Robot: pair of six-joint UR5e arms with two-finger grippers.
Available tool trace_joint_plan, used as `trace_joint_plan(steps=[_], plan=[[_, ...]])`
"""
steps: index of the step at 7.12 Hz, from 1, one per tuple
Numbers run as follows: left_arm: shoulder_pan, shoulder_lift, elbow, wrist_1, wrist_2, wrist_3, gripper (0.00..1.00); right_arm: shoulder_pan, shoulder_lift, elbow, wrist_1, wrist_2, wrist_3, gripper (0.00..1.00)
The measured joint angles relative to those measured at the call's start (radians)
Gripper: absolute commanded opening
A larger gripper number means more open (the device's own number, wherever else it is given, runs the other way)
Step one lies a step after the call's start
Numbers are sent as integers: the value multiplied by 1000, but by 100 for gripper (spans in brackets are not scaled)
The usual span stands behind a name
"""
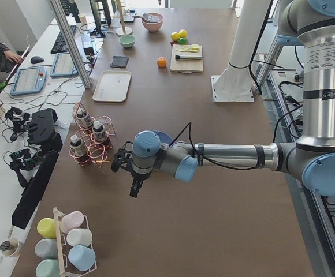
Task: Pick orange to plate
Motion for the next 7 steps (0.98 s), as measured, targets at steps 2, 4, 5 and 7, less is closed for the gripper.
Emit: trace_joint_plan(steps=[2, 4, 5, 7], plan=[[-1, -11, 2, -9, -17, 1, 98, 0, 0, 1, 0, 1, 0, 100], [-1, -11, 12, -59, -17, 5, 98, 0, 0, 1, 0, 1, 1, 100], [0, -11, 16, -81, -17, -8, 98, 0, 0, 4, 1, 4, 13, 100], [30, -17, 20, -151, -17, -157, 98, -26, 3, 13, 42, 8, 99, 100]])
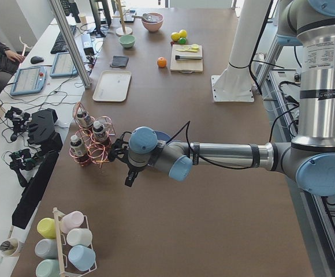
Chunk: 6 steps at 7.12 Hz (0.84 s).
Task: Pick orange to plate
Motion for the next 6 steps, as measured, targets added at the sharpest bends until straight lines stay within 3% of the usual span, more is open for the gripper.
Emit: trace_joint_plan(steps=[2, 4, 6], plan=[[100, 1, 69, -217, 14, -208, 98, -64, 0, 2, 104, 0, 157, 100], [227, -3, 174, -469, 96, -409, 98, -116, -1, 2, 197, -2, 286, 100], [364, -9, 203, -588, 201, -558, 98, -149, -1, 3, 249, -4, 360, 100]])
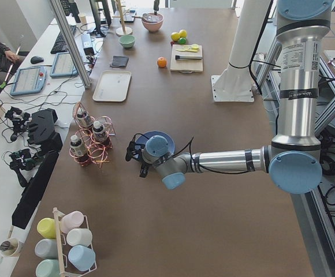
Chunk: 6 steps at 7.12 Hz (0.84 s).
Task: Pick orange to plate
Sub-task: 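Move the left gripper toward the blue plate while the right gripper approaches the orange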
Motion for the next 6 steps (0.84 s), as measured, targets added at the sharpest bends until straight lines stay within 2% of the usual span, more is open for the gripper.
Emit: trace_joint_plan(steps=[2, 3, 4, 5, 6], plan=[[71, -11, 17, -21, 30, -36, 97, -17, 0, 2, 22, -1, 37, 100], [92, -19, 31, -23, 32, -38, 86, -21, 0, 3, 26, -1, 45, 100], [104, -24, 39, -24, 33, -38, 40, -22, 0, 6, 27, -2, 48, 100], [110, -27, 41, -24, 32, -39, 0, -23, 1, 7, 27, -2, 49, 100], [113, -29, 41, -24, 30, -39, 0, -23, 1, 7, 27, -3, 49, 100]])
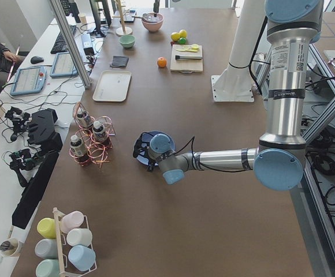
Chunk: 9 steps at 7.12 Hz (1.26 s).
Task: Pick orange to plate
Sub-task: 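Move the left gripper toward the blue plate while the right gripper approaches the orange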
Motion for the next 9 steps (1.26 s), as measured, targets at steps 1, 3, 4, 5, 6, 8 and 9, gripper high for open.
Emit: trace_joint_plan(steps=[1, 3, 4, 5, 6, 8, 9], plan=[[1, -4, 0, 2, -3, 2, 0, 0, 0, 0, 0, 0, 0, 100], [1, -8, 4, 5, -10, 3, 0, -1, 1, 0, 0, -1, 1, 100], [-6, -14, 5, 9, -36, -6, 0, -1, 2, 0, 0, -1, 1, 100], [-33, -27, 3, 13, -99, -24, 0, -1, 3, 0, 5, -1, 0, 100], [-77, -46, -4, 16, -180, -52, 0, -3, 4, 0, 13, -1, 0, 100], [-140, -89, -58, 34, -278, -165, 0, -24, 17, 0, 19, -3, 3, 100], [-145, -105, -95, 51, -274, -221, 0, -51, 37, 0, 20, -11, 26, 100]])
